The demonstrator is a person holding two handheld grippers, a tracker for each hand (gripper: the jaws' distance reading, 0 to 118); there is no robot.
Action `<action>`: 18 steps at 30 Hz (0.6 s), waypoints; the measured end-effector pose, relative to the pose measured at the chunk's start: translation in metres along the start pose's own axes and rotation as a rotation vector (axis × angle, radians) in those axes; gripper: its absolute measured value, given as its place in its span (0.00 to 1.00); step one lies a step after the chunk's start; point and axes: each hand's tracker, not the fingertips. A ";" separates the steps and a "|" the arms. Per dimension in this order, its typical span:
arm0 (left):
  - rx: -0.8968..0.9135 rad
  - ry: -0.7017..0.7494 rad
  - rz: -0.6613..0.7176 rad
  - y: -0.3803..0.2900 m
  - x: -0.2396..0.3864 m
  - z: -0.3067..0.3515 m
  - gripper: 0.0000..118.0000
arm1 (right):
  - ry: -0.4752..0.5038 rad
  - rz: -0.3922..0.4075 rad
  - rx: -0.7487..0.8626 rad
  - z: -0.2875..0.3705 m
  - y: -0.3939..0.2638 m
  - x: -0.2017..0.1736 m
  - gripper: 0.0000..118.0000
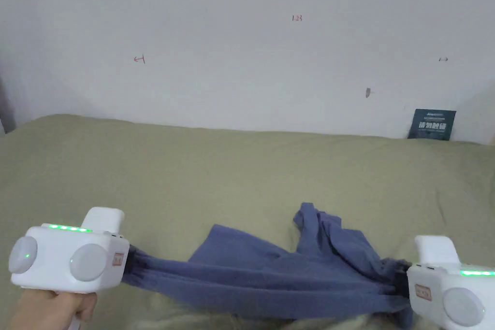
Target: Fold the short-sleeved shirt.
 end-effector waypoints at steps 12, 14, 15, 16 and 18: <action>-0.092 -0.039 0.153 -0.132 -0.032 0.039 0.02 | 0.007 -0.053 -0.072 0.066 -0.132 -0.010 0.05; -0.097 -0.043 0.177 -0.139 -0.036 0.040 0.02 | 0.007 -0.052 -0.083 0.066 -0.138 -0.011 0.05; -0.102 -0.045 0.170 -0.141 -0.035 0.038 0.02 | 0.005 -0.051 -0.085 0.066 -0.139 -0.011 0.05; -0.105 -0.042 0.165 -0.142 -0.035 0.038 0.02 | 0.003 -0.056 -0.084 0.066 -0.137 -0.010 0.05; -0.102 -0.034 0.156 -0.144 -0.035 0.038 0.02 | 0.005 -0.063 -0.086 0.067 -0.132 -0.010 0.06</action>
